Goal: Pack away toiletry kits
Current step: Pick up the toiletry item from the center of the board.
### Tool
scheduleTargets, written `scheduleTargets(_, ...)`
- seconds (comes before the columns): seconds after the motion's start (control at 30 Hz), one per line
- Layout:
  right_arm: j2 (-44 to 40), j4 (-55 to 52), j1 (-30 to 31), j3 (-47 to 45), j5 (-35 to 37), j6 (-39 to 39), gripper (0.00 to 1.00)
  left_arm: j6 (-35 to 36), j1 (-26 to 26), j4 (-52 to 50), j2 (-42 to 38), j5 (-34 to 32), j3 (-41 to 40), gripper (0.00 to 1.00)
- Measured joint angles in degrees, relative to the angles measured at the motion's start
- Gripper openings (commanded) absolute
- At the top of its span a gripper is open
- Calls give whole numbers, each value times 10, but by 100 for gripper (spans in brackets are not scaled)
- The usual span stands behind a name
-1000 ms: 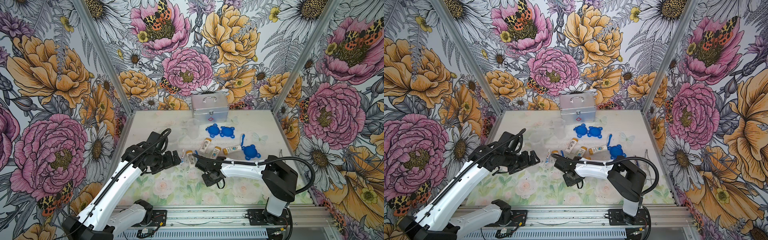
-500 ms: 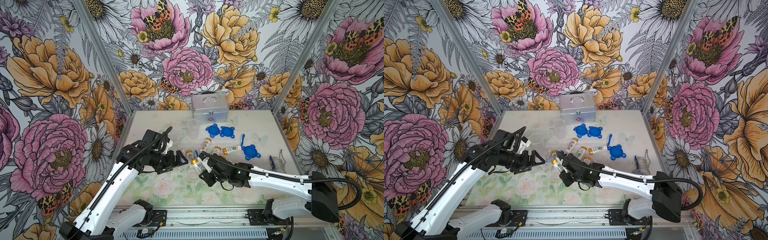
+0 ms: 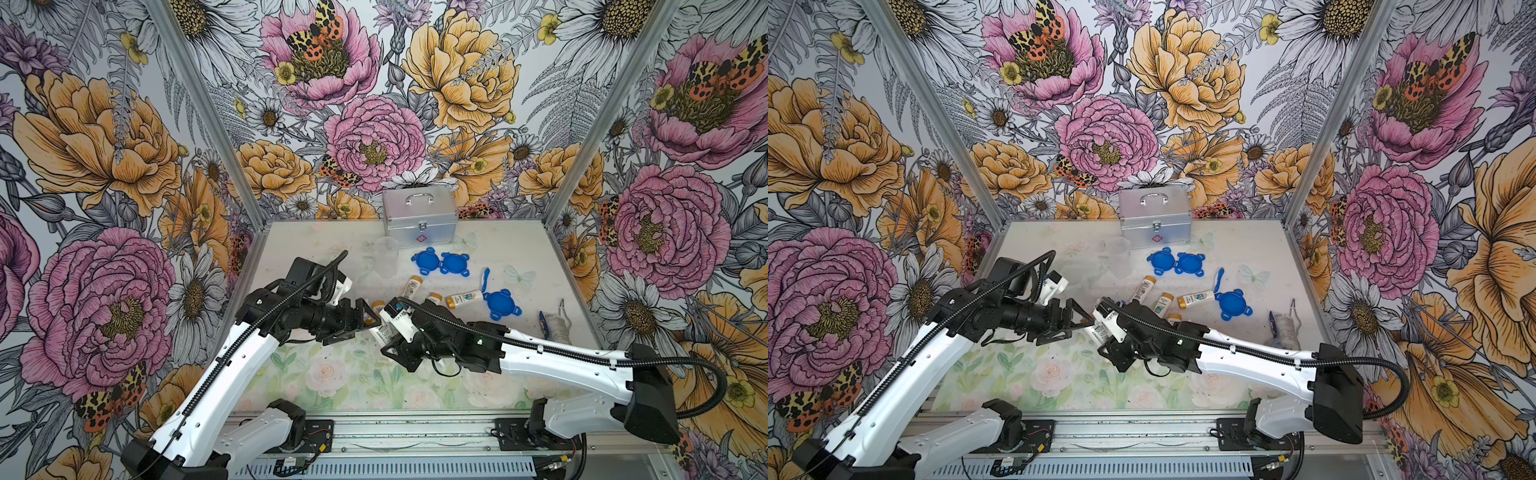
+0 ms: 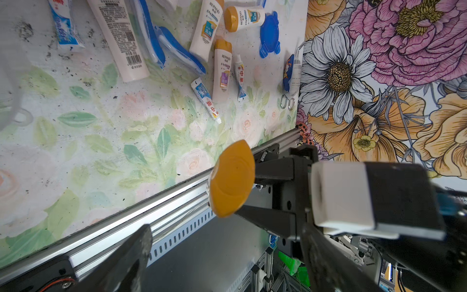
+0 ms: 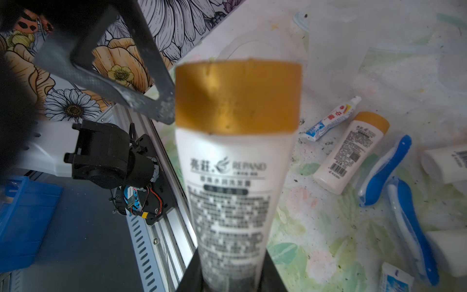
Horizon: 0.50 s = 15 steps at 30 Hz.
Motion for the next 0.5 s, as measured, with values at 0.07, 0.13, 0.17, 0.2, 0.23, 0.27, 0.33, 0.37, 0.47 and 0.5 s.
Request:
scheduleTargets(0.07,0,0,1,1,-3,-3,10,0,0,0,0,0,-4,88)
scheduleTargets(0.13,0,-1,3,1,-8,-4,10,-2,0,3,2,0,-6,83)
scheduleTargets(0.17,0,-1,4,1,-10,-5,10,-3,0,7,2,0,-8,81)
scheduleTargets(0.2,0,-1,5,1,-12,-8,10,-4,0,9,3,0,-8,79)
scheduleTargets(0.23,0,-1,5,1,-14,-10,10,-5,-2,12,4,0,-9,78)
scheduleTargets(0.27,0,-1,6,1,-16,-12,10,-5,-5,15,5,0,-9,77)
scheduleTargets(0.33,0,-1,7,1,-16,-17,11,-5,-13,20,10,0,-9,75)
scheduleTargets(0.37,0,-1,7,1,-16,-19,11,-5,-16,23,12,0,-9,74)
scheduleTargets(0.47,0,-1,7,1,-20,-23,10,-10,-26,30,18,0,-12,68)
scheduleTargets(0.5,0,-1,7,1,-20,-24,10,-13,-28,31,20,0,-14,64)
